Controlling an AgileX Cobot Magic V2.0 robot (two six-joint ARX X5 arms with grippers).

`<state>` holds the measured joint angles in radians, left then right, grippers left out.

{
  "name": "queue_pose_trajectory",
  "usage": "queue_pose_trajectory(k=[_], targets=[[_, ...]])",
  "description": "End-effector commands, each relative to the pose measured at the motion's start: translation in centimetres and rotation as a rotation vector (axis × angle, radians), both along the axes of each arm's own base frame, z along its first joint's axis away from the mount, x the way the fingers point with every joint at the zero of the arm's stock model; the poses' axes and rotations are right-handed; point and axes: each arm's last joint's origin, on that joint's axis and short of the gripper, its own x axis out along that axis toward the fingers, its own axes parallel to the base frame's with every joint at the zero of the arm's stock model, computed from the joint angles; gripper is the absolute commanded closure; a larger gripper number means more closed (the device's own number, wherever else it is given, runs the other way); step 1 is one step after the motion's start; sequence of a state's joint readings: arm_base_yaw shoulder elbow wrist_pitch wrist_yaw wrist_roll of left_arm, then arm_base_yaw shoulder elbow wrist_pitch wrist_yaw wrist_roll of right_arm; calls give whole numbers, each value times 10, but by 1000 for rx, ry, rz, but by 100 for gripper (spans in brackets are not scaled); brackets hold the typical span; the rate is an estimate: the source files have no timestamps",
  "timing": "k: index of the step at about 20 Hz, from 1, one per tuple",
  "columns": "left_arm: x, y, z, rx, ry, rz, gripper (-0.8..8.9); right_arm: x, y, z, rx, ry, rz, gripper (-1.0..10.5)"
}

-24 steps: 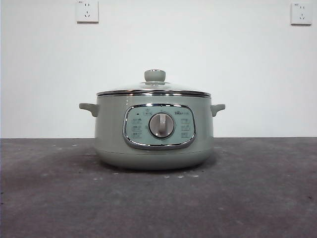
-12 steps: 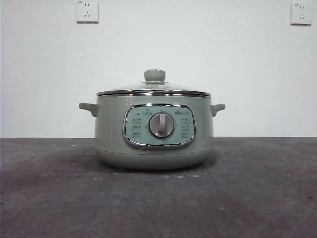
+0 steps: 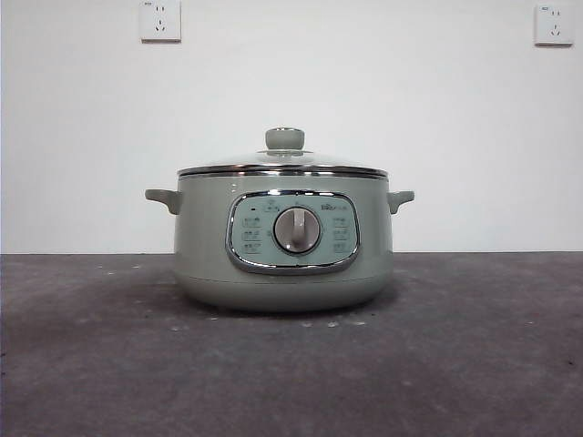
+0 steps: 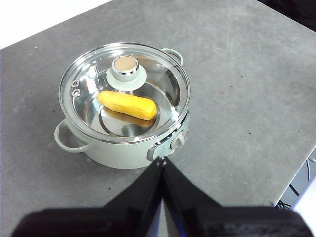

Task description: Pick up the corn,open the lid,put the corn in the pot,close the lid

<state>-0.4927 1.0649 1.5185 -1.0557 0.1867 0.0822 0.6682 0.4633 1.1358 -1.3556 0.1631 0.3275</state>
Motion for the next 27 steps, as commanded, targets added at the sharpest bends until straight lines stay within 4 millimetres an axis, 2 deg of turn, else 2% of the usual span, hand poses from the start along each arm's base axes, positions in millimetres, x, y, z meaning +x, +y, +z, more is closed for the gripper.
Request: queue_pose_trajectory(k=[1, 7, 11, 15, 17, 19, 21, 27], targets=[[1, 0, -1, -2, 4, 2, 817, -1, -1, -4, -20, 24, -15, 945], [2, -1, -1, 0, 8, 2, 817, 0, -1, -4, -20, 24, -15, 945], [3, -1, 2, 11, -53, 12, 817, 0, -1, -4, -20, 24, -15, 945], [5, 22, 21, 11, -323, 88, 817, 0, -1, -4, -19, 24, -15, 945], [-1, 35, 18, -40, -432, 92, 817, 0, -1, -4, -20, 23, -15, 945], [-8, 49, 0, -68, -530, 137, 817, 0, -1, -4, -20, 24, -15, 945], [-13, 60, -32, -60, -606, 223, 817, 0, -1, -4, -20, 24, -15, 945], [-30, 73, -152, -43, -642, 321, 817, 0, -1, -4, -20, 24, -15, 945]])
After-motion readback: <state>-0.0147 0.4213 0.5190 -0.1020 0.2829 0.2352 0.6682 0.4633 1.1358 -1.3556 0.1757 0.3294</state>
